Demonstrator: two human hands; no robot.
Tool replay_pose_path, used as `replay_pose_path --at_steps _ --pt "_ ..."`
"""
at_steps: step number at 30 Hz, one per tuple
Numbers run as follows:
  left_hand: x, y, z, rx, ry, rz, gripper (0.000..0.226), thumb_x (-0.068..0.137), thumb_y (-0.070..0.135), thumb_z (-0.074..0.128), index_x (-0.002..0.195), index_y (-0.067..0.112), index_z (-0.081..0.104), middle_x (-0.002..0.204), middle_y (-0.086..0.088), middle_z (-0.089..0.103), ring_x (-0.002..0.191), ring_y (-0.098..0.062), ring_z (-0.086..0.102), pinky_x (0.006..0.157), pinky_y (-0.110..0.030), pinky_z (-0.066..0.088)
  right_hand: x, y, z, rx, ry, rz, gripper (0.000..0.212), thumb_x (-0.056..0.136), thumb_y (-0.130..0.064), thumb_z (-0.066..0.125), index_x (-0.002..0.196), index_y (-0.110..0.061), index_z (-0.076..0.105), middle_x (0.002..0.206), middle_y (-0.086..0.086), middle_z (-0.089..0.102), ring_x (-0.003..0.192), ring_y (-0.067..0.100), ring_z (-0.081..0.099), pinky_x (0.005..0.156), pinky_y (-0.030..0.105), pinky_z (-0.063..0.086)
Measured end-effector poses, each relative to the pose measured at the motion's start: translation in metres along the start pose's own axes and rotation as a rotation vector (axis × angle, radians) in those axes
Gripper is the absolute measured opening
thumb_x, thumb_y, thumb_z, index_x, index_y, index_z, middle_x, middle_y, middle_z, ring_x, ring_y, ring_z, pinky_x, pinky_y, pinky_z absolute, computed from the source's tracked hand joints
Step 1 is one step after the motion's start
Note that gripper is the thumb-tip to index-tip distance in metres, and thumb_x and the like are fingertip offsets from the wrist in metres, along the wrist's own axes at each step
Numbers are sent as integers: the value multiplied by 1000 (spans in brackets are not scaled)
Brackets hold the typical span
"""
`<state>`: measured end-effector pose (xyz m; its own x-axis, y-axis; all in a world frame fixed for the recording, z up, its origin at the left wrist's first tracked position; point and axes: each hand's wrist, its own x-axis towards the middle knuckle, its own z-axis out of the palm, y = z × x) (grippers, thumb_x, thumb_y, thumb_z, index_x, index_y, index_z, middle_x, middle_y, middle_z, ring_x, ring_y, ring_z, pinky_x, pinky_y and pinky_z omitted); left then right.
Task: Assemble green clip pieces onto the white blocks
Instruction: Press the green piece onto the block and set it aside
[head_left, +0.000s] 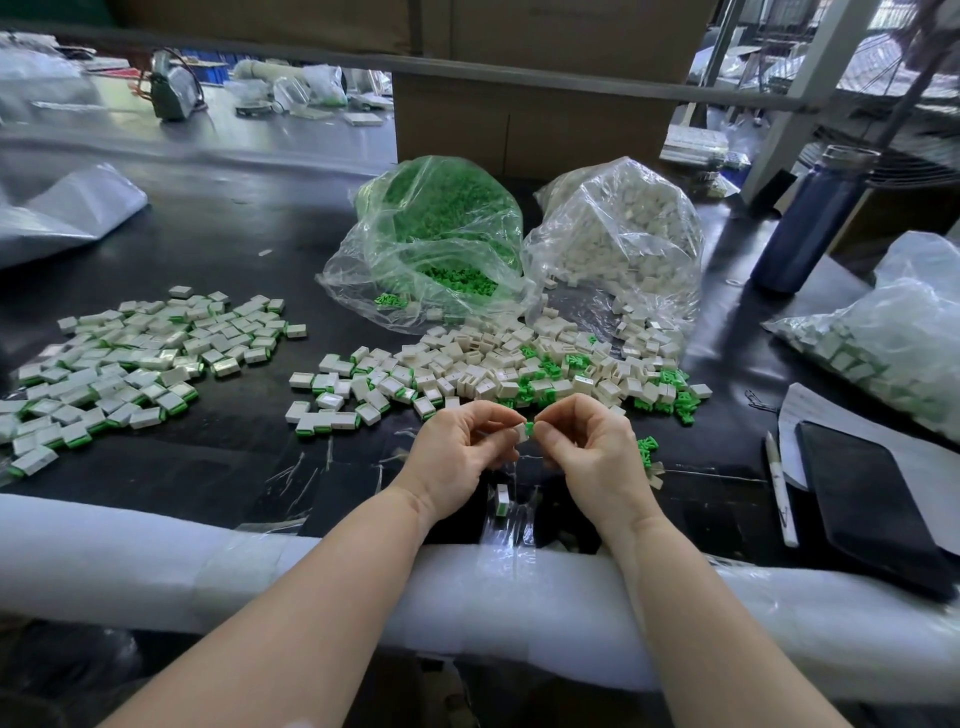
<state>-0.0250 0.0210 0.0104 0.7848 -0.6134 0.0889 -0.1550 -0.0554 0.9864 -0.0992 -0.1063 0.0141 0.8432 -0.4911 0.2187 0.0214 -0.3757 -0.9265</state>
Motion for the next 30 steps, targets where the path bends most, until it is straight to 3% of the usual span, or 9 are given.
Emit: replay_pose_path --at_steps 10,14,17,24,26,30 --pt "-1 1 -1 16 4 -23 13 86 3 62 85 16 66 76 -1 67 64 -2 64 66 -14 52 -2 -2 0 21 -44 43 9 82 1 66 76 -6 63 74 18 65 64 23 59 61 39 54" --pt "-1 1 -1 42 -7 -23 11 86 3 61 89 11 68 71 -4 66 60 -2 62 63 -13 51 -1 0 1 -24 -27 23 9 81 2 67 77 -6 64 72 12 65 65 24 59 62 37 54" --pt "0 1 -1 48 -8 -24 11 87 4 61 88 12 67 68 -3 65 58 -2 61 63 -14 51 -1 0 2 -57 -11 6 13 80 1 68 74 -10 65 69 3 64 63 15 59 63 32 54" --pt "-1 4 -1 -35 6 -38 10 87 2 60 89 8 67 73 -5 66 60 -4 63 62 -14 52 -4 -2 4 -106 78 -97 12 79 -2 71 74 -12 66 68 -5 64 64 7 60 62 19 52" --pt "-2 5 -1 -53 7 -41 10 86 1 60 89 8 67 74 -5 66 60 -4 64 61 -14 52 -3 -2 3 -75 73 -74 12 79 -2 71 74 -12 66 68 -3 64 62 6 59 61 21 53" --pt "-2 5 -2 -30 3 -42 10 85 2 62 88 9 68 74 -2 67 62 -3 64 63 -12 51 -2 -2 1 -31 11 -2 15 79 -2 70 72 -14 64 70 3 65 66 19 62 64 35 57"
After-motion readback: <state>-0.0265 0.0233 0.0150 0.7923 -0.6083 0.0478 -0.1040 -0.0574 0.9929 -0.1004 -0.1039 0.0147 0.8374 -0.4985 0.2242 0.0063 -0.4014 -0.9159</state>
